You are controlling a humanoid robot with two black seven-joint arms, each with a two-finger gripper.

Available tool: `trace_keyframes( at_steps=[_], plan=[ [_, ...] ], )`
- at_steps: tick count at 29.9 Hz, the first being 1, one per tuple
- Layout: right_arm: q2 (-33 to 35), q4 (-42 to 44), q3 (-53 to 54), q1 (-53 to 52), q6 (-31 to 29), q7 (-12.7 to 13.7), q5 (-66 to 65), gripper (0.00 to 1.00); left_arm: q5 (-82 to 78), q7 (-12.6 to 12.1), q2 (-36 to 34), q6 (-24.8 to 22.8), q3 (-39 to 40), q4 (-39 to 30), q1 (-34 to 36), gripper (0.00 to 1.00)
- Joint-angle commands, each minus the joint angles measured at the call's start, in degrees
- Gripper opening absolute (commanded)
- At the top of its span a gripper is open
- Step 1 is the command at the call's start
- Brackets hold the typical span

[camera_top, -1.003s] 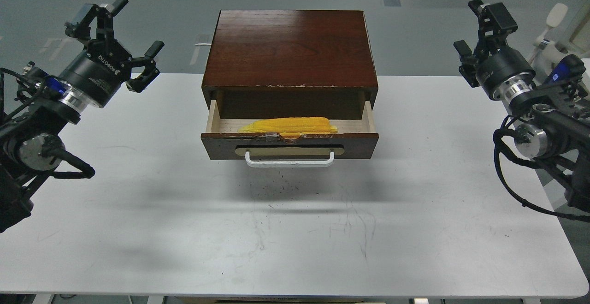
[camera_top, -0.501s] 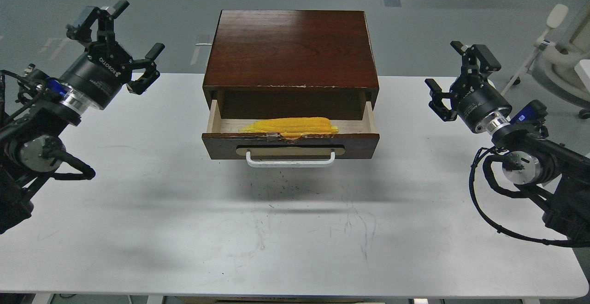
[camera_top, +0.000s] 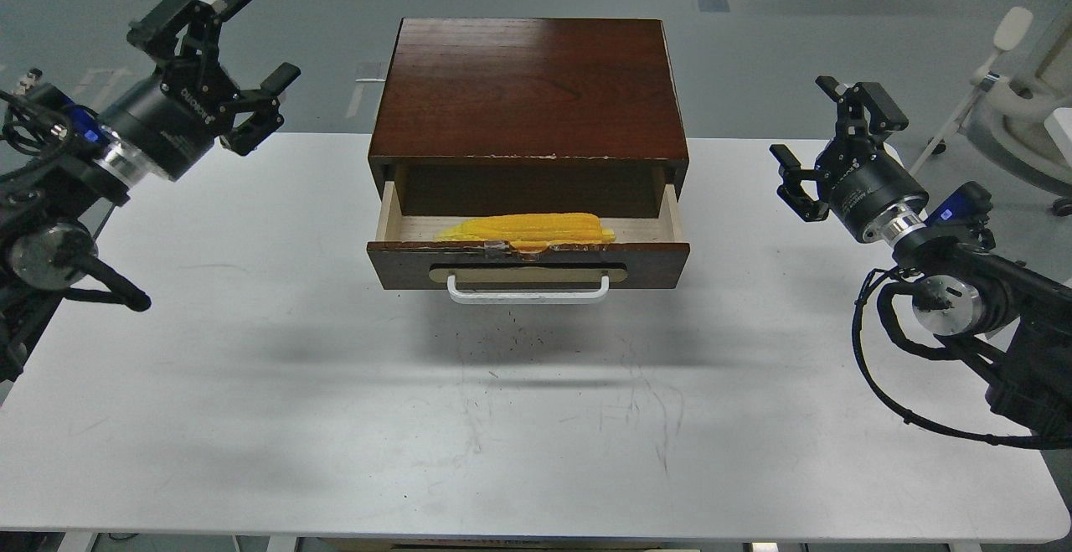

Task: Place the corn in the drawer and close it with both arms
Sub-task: 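Move the left gripper down to the front of the drawer handle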

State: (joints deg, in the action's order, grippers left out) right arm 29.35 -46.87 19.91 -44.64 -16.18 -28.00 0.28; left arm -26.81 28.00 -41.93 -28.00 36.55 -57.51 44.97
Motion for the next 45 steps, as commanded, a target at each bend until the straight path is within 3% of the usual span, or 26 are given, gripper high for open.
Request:
trace_keyframes(
  at_steps=[1,2,4,10,15,26,35,45],
  plan=[
    [0.35,0.02,-0.05,0.08,-0.08,0.0,-0.1,1.0,-6.66,0.0,-1.57,0.0,0.02,-3.99,4.67,0.2],
    [0.35,0.02,-0.05,0.08,-0.08,0.0,-0.1,1.0,-7.89,0.0,-2.27,0.0,-0.07,-6.62,5.91,0.09],
    [0.35,0.02,-0.05,0.17,-0.08,0.0,-0.19,1.0,-8.96,0.0,-2.98,0.0,-0.16,-9.71,6.53,0.0],
    [0.53,0.02,-0.05,0.17,-0.08,0.0,-0.36,1.0,-25.88,0.0,-2.28,0.0,-0.16,-26.13,6.89,0.0],
    [0.53,0.02,-0.05,0.26,-0.08,0.0,-0.54,1.0,-40.65,0.0,1.49,0.0,-1.04,-31.78,6.36,0.0],
    [0.62,0.2,-0.05,0.87,0.09,0.0,-1.07,1.0,-51.23,0.0,6.6,0.0,-14.39,-33.37,3.99,0.0],
    [1.06,0.11,-0.05,1.67,0.09,0.0,-1.07,1.0,-53.53,-0.14,6.16,0.31,-14.14,-33.1,-9.62,0.0],
    [1.5,0.11,-0.05,2.02,0.09,0.0,-1.07,1.0,-46.15,-4.53,7.65,9.54,-13.44,-28.98,-11.57,0.0]
  ],
)
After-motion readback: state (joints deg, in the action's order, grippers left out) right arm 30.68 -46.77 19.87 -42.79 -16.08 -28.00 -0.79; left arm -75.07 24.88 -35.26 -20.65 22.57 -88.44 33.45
